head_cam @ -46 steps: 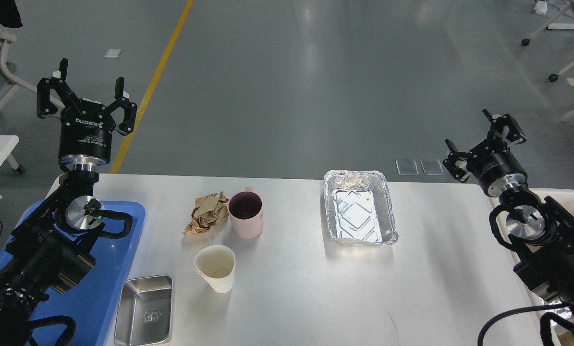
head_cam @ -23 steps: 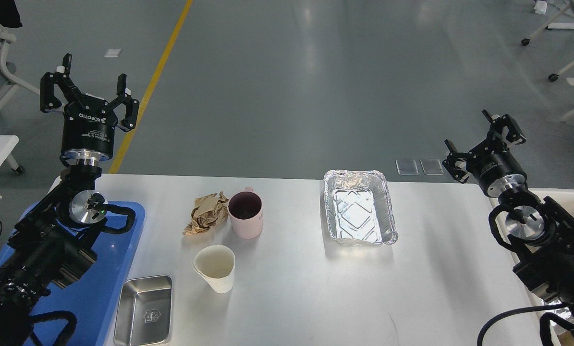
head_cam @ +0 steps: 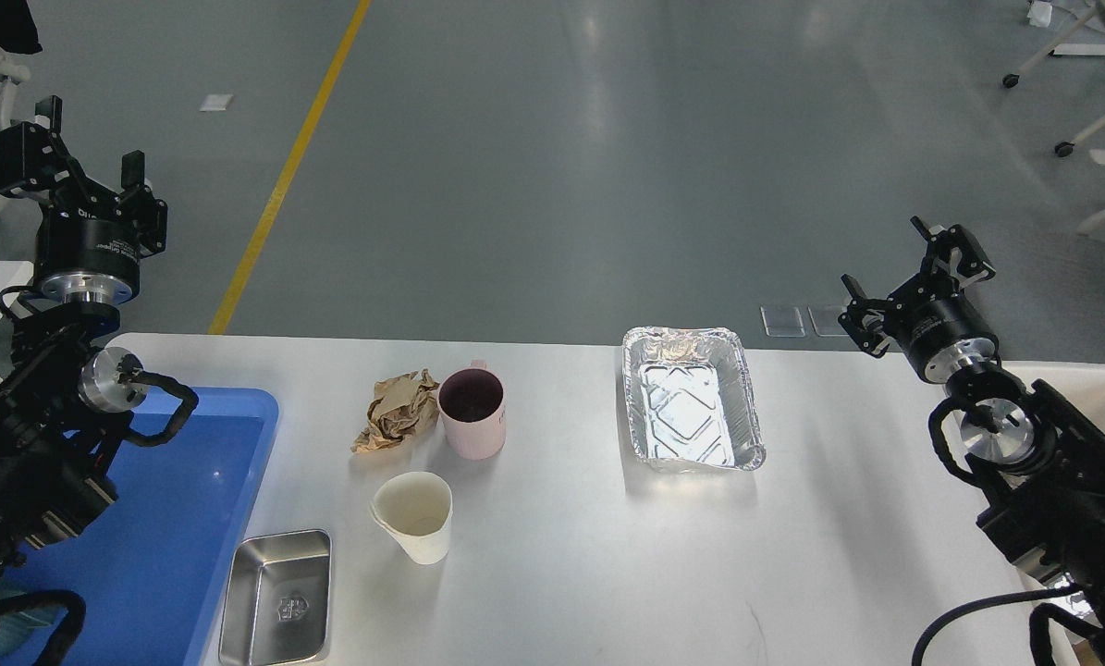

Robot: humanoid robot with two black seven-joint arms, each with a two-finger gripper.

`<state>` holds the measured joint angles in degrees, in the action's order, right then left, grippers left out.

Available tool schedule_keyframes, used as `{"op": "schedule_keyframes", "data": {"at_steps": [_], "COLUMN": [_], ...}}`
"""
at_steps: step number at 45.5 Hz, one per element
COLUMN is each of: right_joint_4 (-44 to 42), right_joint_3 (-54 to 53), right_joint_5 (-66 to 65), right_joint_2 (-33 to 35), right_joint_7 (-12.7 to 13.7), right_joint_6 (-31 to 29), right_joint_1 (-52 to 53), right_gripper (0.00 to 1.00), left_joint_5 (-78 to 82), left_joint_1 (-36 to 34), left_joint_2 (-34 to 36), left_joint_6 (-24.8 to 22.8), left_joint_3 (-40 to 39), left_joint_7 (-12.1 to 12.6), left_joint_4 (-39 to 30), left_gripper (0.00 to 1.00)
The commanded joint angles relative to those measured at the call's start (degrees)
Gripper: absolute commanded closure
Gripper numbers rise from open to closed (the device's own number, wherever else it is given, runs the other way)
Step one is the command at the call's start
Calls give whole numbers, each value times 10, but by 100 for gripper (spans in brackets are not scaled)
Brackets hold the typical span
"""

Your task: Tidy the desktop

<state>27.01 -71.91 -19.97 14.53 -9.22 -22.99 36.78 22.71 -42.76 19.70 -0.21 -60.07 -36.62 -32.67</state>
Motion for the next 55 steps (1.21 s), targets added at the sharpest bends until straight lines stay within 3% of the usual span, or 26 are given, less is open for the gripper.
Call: {"op": "schedule_keyframes", "data": {"at_steps": [1,6,12,17,21,30,36,38,41,44,51,55], "right_joint_4": [0,0,1,1,1,7,10,10,15,19,27,32], "right_joint_3": [0,0,0,-1,-1,-2,-2,-2,-2,-2,-2,-2], "right_joint_5": [-2,-3,-3,-2,-2,-2,-2,-2,-2,-2,-2,-2], "right_joint_2": [-4,-4,-4,-2,-1,1,1,1,0,-1,-2,-2], "right_joint_7": [0,0,0,0,-1,-2,-2,-2,-3,-3,-3,-2], "right_joint_6": [0,2,3,3,2,2,1,1,1,1,2,3], "right_joint_1": [0,0,0,0,-1,-3,-6,-9,-11,-13,-14,-14], "right_gripper": [0,0,0,0,0,0,0,0,0,0,0,0], "left_joint_5": [25,25,31,42,41,53,53,49,37,21,20,23], "left_joint_1": [-16,-6,16,21,17,13,-9,-9,-4,13,53,66], "left_joint_2": [-2,7,23,65,118,222,269,280,289,286,257,243], "left_joint_6": [90,48,-39,-53,-53,-53,-53,-56,-52,-33,134,144], "left_joint_3": [21,22,30,111,204,314,344,337,302,250,162,162], "left_joint_7": [3,10,61,93,93,96,81,65,38,31,32,28], "left_joint_4": [-7,-47,-88,-131,-165,-230,-239,-241,-244,-245,-269,-276], "left_gripper": [6,6,6,5,5,5,3,3,3,3,3,3]}}
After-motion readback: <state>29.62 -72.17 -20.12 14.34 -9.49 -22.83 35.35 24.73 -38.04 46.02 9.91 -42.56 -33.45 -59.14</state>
